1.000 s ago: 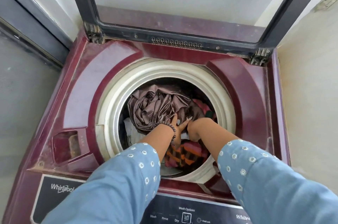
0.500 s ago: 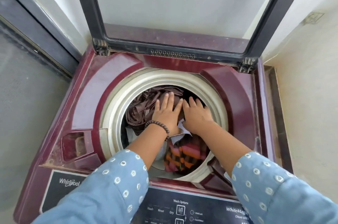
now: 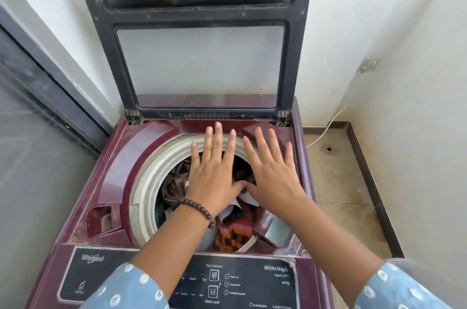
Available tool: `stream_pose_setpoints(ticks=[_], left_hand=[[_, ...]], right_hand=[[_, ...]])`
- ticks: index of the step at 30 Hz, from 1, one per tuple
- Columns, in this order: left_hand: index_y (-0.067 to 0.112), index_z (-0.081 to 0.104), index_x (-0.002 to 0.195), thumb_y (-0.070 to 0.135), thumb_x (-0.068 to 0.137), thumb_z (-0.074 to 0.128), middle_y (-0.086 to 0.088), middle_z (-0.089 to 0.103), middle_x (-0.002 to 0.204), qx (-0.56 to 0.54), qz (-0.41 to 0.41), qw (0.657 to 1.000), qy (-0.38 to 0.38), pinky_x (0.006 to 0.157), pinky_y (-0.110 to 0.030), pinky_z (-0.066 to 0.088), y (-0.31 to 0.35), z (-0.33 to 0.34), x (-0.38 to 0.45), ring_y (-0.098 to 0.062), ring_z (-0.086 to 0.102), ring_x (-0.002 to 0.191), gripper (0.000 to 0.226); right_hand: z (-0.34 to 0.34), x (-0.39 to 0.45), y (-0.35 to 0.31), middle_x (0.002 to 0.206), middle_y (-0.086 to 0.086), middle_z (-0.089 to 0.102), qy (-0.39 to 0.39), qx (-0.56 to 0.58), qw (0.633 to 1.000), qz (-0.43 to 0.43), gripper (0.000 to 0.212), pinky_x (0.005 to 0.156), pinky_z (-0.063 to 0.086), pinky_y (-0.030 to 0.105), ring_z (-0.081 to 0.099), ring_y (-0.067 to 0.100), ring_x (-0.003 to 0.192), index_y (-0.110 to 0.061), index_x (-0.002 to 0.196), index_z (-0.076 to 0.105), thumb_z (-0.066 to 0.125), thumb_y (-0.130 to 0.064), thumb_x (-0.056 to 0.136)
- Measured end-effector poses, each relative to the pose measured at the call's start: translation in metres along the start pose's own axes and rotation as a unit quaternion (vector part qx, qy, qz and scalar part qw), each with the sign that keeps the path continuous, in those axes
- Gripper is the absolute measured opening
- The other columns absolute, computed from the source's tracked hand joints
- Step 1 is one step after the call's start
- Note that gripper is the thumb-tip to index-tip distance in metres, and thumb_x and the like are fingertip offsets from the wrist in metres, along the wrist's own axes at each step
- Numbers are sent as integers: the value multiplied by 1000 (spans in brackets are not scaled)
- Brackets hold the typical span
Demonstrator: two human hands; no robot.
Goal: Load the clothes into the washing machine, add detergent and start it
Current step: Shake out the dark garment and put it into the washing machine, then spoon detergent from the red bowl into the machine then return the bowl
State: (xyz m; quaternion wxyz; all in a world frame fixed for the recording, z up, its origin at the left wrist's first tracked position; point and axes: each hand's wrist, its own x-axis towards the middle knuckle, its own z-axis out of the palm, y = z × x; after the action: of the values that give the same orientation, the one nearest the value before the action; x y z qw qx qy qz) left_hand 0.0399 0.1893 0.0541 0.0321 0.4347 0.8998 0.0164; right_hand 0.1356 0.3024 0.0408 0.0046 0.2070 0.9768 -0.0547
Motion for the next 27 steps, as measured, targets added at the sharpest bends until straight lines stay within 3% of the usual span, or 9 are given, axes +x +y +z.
stream_pose_setpoints(ticks=[5,12,17,22,27], left_hand=[[23,-32,150,67,90,52,-10,-41,157,14,67,997,32,120,-52,-15,80,-42,-4,-26,-37,145,112],[25,-34,150,70,93,43,-6,-46,154,20,187,981,51,119,-49,-20,225,-73,-13,-24,-41,143,106],[25,-35,149,66,95,43,-6,-48,152,20,275,959,63,119,-49,-21,338,-87,-32,-24,-42,142,104],[24,-42,145,67,95,42,-7,-54,148,30,365,928,64,114,-48,-25,443,-95,-57,-25,-48,136,106],[23,-41,146,67,95,41,-6,-53,148,27,447,892,66,120,-52,-19,534,-101,-87,-25,-48,138,106]], right_hand=[[-46,-52,60,159,7,-28,57,1,996,67,99,117,-8,59,-35,30,140,-25,153,-19,54,-52,91],[-101,-160,167,163,11,-12,136,-15,973,184,107,117,1,60,-17,34,148,-21,155,-7,67,-49,83],[-128,-251,242,159,10,-29,142,-42,949,278,108,118,-3,61,-30,33,144,-24,150,-25,59,-51,88],[-150,-343,297,155,8,-36,154,-48,916,366,107,118,-9,59,-36,31,141,-26,145,-33,56,-49,91],[-169,-425,338,152,6,-40,177,-64,875,445,109,117,-11,58,-38,30,140,-26,141,-35,59,-48,90]])
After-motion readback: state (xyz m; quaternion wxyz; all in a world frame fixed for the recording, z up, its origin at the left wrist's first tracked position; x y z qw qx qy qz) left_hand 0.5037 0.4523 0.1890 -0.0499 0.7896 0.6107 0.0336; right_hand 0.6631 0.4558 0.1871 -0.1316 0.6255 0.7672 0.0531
